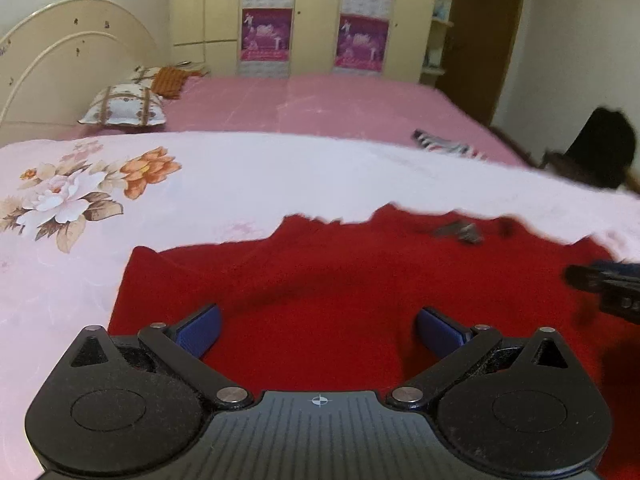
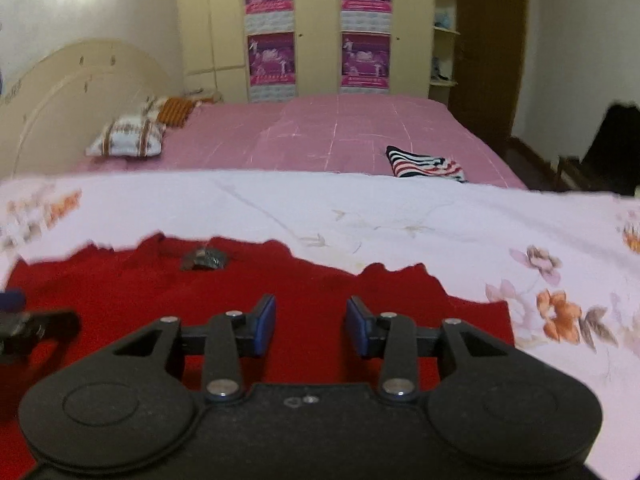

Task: Fold small clothes

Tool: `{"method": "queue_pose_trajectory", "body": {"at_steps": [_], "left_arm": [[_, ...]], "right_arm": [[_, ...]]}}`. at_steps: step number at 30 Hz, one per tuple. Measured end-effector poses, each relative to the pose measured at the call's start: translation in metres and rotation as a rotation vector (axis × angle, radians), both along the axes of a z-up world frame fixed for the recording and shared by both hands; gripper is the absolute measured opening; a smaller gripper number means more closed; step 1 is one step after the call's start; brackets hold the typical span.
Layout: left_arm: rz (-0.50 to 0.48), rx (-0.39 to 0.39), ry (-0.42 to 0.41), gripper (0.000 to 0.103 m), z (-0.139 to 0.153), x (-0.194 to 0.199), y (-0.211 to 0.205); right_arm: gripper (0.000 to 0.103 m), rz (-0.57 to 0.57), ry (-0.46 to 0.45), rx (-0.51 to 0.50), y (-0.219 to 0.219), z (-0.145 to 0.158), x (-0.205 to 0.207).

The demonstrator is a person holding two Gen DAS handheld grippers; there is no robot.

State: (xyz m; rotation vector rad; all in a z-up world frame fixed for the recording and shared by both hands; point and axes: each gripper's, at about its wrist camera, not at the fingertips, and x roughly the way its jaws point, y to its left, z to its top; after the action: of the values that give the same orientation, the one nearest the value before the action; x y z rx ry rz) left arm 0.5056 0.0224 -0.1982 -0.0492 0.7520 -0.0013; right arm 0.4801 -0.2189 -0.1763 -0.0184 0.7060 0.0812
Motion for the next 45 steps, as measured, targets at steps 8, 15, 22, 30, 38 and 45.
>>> {"method": "queue_pose_trajectory", "body": {"at_steps": [8,15,22,30,38,45], "left_arm": [[0.043,0.05,-0.005,0.103,0.003,-0.01,-0.005],[0.076,0.119,0.004,0.103,0.013,-0.022,-0.015],[0.072,0.144,0.015,0.103,0.022,-0.041,-0.02],[0.082,0.114,0.049,0.103,0.012,-0.052,-0.01],[0.09,0.125,0.054,0.103,0.018,-0.06,-0.008],[0.069,0.173,0.044,0.103,0.031,-0.071,-0.015]], "right_arm": [[0.041,-0.042,-0.005,-0.077,-0.027,-0.02,0.001],[0.043,-0.034,-0.033,-0.012,-0.016,0.003,-0.029],[0.044,0.029,-0.04,0.024,0.005,0.015,-0.053],[0.049,0.052,0.009,-0.048,0.024,-0.007,-0.057],[0.051,0.0,-0.011,-0.012,0.015,-0.002,-0.073],[0.051,0.015,-0.026,0.024,0.017,0.013,-0.092]]}}
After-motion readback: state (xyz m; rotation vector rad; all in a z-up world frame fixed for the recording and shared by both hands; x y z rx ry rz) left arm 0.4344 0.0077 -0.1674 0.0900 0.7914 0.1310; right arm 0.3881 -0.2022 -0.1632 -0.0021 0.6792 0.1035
